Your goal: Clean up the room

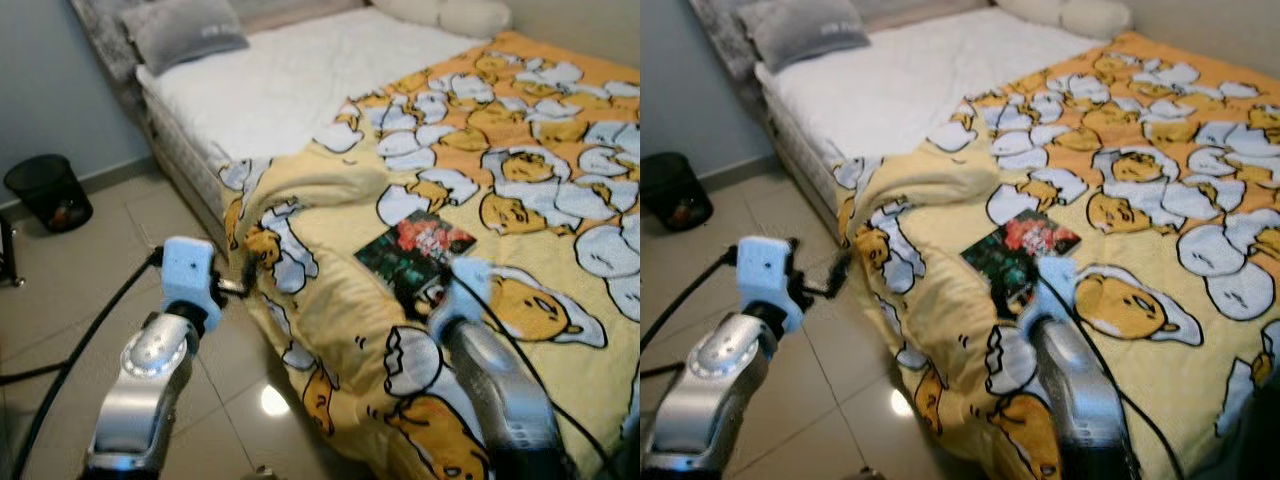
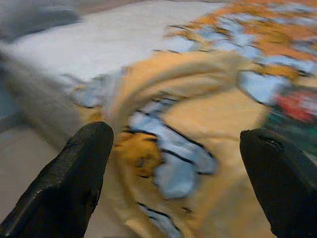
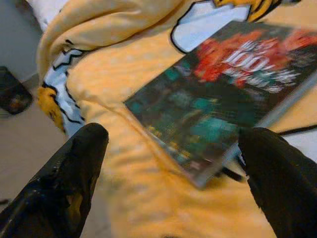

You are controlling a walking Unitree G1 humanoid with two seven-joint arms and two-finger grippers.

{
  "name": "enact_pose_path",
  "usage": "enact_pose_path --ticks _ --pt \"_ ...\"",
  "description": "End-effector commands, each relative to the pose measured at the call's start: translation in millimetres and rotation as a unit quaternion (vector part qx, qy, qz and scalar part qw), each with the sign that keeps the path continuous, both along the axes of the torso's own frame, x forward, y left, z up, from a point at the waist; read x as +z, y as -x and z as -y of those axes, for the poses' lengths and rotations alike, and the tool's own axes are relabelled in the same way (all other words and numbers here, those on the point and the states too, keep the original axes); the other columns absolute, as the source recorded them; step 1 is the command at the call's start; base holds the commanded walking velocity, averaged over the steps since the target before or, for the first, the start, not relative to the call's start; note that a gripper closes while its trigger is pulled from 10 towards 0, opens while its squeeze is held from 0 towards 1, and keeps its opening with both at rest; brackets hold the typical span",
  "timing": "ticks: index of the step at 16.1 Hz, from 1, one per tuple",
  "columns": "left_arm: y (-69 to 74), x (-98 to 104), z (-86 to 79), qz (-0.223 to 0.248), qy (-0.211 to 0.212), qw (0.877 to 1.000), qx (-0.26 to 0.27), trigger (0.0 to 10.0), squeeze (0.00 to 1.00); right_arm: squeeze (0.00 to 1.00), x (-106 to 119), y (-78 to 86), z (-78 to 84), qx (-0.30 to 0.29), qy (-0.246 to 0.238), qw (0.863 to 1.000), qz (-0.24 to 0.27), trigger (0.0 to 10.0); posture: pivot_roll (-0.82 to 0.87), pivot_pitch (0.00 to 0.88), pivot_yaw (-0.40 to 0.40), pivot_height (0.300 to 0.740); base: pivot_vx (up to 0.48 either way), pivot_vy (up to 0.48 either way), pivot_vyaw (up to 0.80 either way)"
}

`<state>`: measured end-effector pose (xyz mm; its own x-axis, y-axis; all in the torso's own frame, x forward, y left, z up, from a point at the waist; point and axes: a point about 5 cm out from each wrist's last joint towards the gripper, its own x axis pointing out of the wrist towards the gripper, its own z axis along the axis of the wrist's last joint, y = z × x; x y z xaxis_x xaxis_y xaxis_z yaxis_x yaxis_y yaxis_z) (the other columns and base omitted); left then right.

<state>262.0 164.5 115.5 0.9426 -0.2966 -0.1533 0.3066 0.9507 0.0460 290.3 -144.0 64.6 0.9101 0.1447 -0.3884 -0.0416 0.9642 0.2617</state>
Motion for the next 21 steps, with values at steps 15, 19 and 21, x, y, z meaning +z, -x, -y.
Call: enact_pose_path --ticks 15,19,21 --pt "31.6 -20.5 0.3 -0.099 -0.069 0.960 -0.253 10.0 1.00 0.00 -5.1 -59.3 31.4 -0.141 -0.202 0.968 -0.042 10.0 0.05 0.000 0.089 0.740 0.000 0.000 0.00" --pt "32.8 -16.5 1.4 -0.074 -0.066 0.967 -0.236 10.0 1.00 0.00 -8.7 -59.2 36.9 -0.146 -0.186 0.970 -0.059 10.0 0.08 0.000 0.074 0.740 0.000 0.000 0.00" --pt "37.0 -16.4 3.4 -0.074 -0.065 0.966 -0.241 10.0 1.00 0.00 -11.7 -57.6 38.3 -0.144 -0.168 0.973 -0.069 10.0 0.09 0.019 0.068 0.740 0.000 0.000 0.00"
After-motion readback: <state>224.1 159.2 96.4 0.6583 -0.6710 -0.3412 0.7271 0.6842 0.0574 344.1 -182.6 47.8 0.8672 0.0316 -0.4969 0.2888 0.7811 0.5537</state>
